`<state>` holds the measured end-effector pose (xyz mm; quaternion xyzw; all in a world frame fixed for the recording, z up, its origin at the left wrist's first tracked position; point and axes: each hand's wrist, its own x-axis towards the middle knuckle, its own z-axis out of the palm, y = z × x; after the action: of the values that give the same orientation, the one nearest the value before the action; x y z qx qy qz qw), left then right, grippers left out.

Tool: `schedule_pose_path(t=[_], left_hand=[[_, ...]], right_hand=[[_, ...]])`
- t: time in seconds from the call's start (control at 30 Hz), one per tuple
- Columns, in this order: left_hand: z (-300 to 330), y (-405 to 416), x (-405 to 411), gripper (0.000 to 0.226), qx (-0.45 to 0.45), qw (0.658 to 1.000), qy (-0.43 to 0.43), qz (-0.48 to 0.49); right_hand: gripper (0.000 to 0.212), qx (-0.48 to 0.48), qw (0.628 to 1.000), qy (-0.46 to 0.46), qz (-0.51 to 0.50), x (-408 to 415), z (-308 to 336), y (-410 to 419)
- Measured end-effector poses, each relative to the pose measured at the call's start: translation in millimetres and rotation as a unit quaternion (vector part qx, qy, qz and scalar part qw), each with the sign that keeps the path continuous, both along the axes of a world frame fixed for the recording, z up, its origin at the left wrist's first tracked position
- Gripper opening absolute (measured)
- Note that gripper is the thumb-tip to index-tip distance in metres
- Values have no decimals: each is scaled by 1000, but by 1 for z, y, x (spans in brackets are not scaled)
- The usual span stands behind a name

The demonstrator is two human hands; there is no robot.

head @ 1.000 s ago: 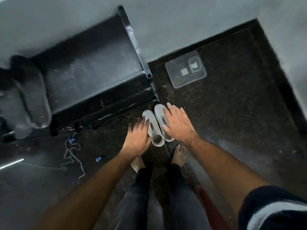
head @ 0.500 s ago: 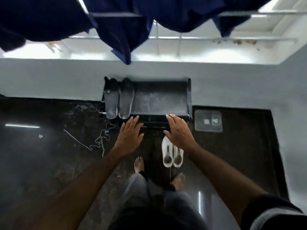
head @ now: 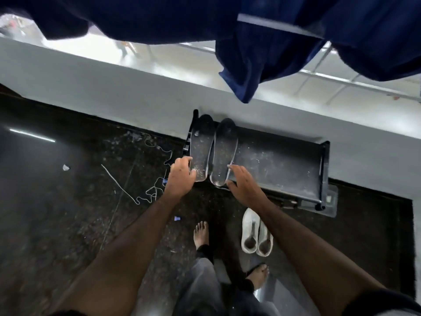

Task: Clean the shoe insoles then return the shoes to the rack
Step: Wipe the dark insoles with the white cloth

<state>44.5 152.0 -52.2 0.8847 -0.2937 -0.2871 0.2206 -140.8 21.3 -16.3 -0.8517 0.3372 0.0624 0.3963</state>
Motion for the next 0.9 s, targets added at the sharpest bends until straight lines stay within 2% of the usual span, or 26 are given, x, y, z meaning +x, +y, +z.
schedule_pose_path(t=[0.23, 0.53, 0.73, 0.9], left_hand=[[-48, -32, 60, 42, -2, 996, 55, 67], [-62, -62, 66, 41, 59, 993, 70, 79], [-62, -57, 71, 27, -3, 987, 117, 114], [-53, -32, 67, 25, -38, 978, 146, 147]], right_hand=[[45, 48, 997, -10, -54, 74, -30, -5], [39, 86, 989, 18, -122, 76, -51, -16], [31, 137, 973, 41, -182, 89, -56, -24], [40, 191, 962, 91, -175, 102, -51, -17]])
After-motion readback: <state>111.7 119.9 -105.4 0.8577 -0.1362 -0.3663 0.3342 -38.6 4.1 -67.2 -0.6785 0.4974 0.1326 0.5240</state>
